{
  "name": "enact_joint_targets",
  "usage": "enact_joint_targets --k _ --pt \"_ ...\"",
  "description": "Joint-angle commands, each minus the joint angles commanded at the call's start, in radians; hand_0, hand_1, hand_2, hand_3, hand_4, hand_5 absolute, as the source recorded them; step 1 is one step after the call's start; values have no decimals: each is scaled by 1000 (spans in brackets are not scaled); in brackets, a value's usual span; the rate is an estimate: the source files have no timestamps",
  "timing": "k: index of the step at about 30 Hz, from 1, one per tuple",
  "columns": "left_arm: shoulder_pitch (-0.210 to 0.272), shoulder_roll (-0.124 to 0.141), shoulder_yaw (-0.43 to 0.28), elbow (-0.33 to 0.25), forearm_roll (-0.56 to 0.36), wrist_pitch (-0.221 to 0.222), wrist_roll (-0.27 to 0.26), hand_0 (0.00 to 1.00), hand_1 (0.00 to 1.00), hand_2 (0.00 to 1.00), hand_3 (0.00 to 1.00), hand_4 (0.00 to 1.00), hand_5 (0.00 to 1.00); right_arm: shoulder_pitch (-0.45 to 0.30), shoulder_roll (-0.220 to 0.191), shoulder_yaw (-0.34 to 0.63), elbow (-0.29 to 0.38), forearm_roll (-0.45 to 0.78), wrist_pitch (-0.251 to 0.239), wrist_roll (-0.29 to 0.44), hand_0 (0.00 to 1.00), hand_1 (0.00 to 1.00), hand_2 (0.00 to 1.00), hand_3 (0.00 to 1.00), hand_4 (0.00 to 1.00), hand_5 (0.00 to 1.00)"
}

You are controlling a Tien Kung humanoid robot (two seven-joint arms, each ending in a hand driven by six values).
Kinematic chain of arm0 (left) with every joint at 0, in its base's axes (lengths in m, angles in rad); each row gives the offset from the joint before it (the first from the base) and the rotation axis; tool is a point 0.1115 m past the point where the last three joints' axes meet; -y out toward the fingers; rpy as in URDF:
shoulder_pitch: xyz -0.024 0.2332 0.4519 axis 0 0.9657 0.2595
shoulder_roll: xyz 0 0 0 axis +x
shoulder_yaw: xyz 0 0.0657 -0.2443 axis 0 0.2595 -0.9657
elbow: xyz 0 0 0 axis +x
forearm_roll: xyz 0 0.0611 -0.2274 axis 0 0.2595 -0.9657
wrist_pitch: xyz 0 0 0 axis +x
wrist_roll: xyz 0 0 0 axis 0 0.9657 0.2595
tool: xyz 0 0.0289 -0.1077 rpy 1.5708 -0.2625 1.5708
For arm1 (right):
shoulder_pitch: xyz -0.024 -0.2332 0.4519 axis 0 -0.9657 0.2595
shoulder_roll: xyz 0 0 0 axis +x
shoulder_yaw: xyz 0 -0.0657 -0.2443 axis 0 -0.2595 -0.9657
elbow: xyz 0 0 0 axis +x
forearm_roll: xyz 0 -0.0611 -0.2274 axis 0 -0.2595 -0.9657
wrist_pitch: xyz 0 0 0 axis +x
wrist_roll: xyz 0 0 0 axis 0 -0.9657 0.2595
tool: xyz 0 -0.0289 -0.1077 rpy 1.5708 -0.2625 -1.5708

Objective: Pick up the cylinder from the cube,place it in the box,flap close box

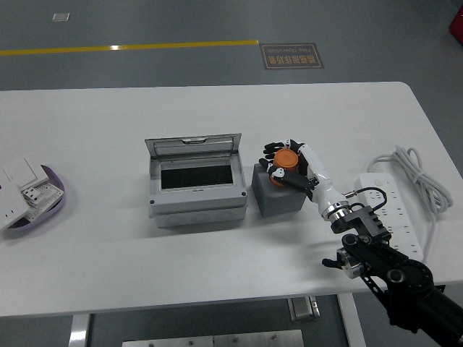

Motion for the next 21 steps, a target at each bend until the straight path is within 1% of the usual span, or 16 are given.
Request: enact_joint_targets --k 1,7,8,12,13,18,19,21 --pt "-1 0 0 0 1 0 0 590 610 604 623 635 168 0 0 -1 0 0 0 -1 543 603 570 571 632 101" --pt "-3 0 5 0 2 -2 1 590 610 604 623 635 168 1 -1 -8 4 0 -5 -5 543 603 570 571 632 101" --pt "-3 0 4 0 3 -2 1 590 610 604 623 631 165 1 -1 -9 5 0 -5 -5 622 599 543 551 523 2" --pt "-2 0 5 0 3 -2 2 590 610 604 623 631 165 1 -1 -9 10 1 -12 -5 622 599 543 551 523 2" --pt "-2 0 5 0 3 -2 2 590 610 604 623 631 165 1 -1 -9 12 0 -14 -5 515 513 479 480 207 2" --pt "-3 1 6 0 2 -2 2 590 610 604 623 631 165 -1 -1 -10 23 -8 -22 -7 515 513 479 480 207 2" --pt "-3 1 7 0 2 -2 2 590 610 605 623 629 164 -1 -1 -10 26 -10 -24 -7 373 424 412 371 2 2" --pt "-4 1 6 0 2 -2 2 590 610 605 623 629 164 -3 -1 -9 33 -13 -27 -6 373 424 412 371 2 2"
